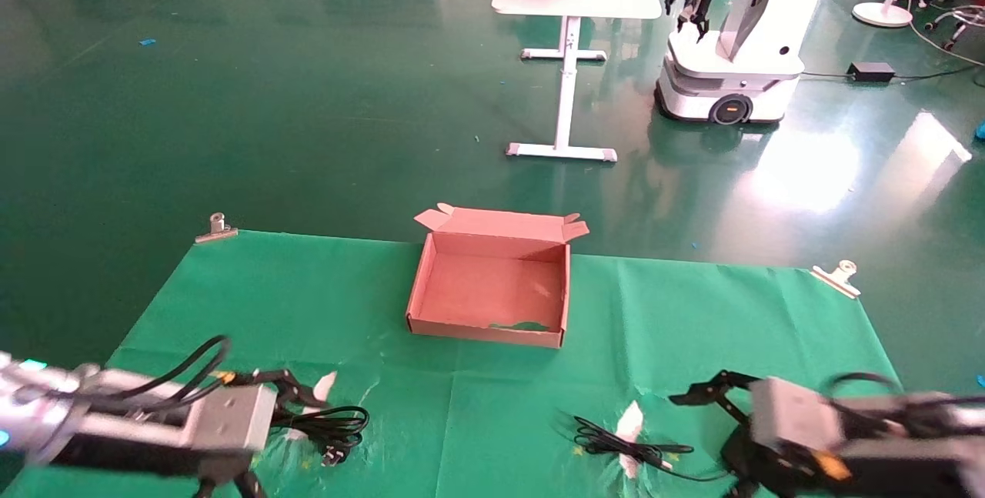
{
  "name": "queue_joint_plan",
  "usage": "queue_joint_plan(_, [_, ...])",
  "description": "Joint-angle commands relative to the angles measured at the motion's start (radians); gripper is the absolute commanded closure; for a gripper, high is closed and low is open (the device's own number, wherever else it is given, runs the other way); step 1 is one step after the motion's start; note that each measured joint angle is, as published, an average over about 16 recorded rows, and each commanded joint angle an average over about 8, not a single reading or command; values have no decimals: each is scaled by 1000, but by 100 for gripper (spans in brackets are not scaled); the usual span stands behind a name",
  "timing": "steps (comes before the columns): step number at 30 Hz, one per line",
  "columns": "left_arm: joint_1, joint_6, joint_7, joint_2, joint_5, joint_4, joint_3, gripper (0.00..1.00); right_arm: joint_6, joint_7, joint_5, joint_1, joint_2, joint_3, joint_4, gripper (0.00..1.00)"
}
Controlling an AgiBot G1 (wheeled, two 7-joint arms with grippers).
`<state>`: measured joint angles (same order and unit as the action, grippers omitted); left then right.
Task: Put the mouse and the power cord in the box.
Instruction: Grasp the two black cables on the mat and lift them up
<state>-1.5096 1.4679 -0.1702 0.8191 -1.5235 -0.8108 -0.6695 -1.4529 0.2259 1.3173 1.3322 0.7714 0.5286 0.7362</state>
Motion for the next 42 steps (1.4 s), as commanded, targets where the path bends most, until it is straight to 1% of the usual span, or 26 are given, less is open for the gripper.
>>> queue_joint_plan(1, [-49, -34, -57, 52, -86, 118, -38, 0, 44, 61, 87, 39, 47, 35, -89, 0])
queue_joint_plan(5, [-94, -150, -144, 134, -183, 285, -74, 0, 131, 172, 179, 99, 145, 76, -253, 0])
queue_joint_plan(9, [-121, -224, -214, 191, -231, 408, -94, 0, 189, 262, 224, 145, 219, 98, -389, 0])
queue_joint_plan(13, [-136, -259, -276, 229, -251, 502, -105, 0, 219, 332, 243, 178, 265, 107, -492, 0])
queue_joint_plan(18, [-146, -269, -342, 255, -256, 589, -110, 0, 228, 394, 246, 201, 295, 109, -584, 0])
queue_joint_plan(19, [-148, -270, -353, 258, -256, 602, -110, 0, 227, 403, 245, 204, 299, 109, -597, 3])
queue_joint_plan(20, [-151, -271, -364, 261, -257, 614, -111, 3, 225, 412, 245, 207, 302, 109, -609, 12])
queue_joint_plan(21, [-153, -273, -374, 264, -258, 625, -112, 14, 223, 421, 244, 209, 305, 108, -620, 25])
queue_joint_plan(26, [-166, -285, -413, 277, -270, 667, -119, 76, 215, 452, 246, 220, 317, 109, -661, 88])
queue_joint_plan(27, [-168, -288, -418, 280, -273, 672, -120, 89, 213, 455, 247, 222, 318, 110, -667, 97])
queue_joint_plan(28, [-170, -289, -422, 281, -276, 677, -122, 98, 213, 457, 248, 224, 319, 110, -671, 100])
queue_joint_plan(29, [-171, -291, -424, 283, -278, 680, -123, 100, 212, 459, 249, 225, 320, 110, -674, 100])
queue_joint_plan(42, [-169, -288, -419, 279, -274, 670, -121, 100, 211, 455, 245, 223, 317, 109, -665, 100])
